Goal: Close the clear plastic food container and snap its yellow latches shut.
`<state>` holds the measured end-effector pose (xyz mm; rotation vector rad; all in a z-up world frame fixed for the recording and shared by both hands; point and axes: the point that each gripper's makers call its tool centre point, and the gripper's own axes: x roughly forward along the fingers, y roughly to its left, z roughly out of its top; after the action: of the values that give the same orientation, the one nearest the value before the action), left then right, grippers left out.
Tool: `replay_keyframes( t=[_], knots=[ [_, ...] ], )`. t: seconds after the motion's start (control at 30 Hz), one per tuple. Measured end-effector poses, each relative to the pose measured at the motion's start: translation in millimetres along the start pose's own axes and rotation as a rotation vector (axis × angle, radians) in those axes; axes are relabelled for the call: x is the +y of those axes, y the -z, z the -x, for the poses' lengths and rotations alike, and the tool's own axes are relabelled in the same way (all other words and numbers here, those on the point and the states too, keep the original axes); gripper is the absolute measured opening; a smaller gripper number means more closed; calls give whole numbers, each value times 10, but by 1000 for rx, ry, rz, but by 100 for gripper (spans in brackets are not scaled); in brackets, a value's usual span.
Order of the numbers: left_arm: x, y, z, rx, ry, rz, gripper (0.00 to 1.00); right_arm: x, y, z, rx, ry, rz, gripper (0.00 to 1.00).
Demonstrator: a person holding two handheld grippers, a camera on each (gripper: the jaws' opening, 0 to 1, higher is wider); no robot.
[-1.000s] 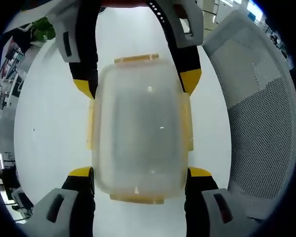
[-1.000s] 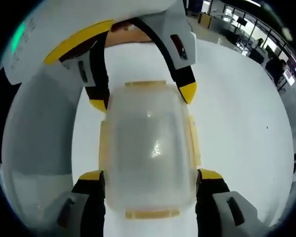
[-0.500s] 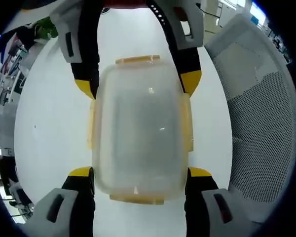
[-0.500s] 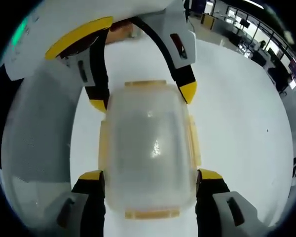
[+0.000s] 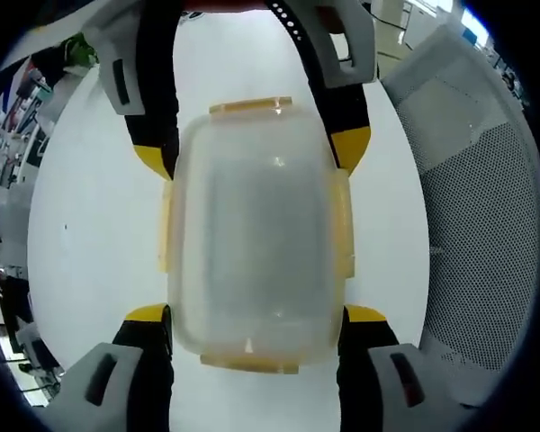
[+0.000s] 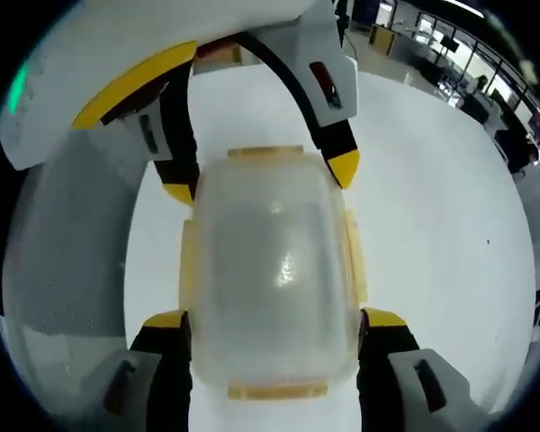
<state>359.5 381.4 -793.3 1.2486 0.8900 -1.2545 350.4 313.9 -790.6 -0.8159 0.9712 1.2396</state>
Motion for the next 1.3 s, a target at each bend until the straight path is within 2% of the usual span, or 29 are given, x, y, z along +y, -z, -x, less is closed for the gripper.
replay_keyframes(
  t=[0.93,1.3],
  knots=[
    [210,0,-52,-26,-10,4,75,-197,-2,-9,-10,9,-13,76],
    [327,1,-101,-10,-18,-7,75,-305,-6,-19,-31,18,-27,76]
  ],
)
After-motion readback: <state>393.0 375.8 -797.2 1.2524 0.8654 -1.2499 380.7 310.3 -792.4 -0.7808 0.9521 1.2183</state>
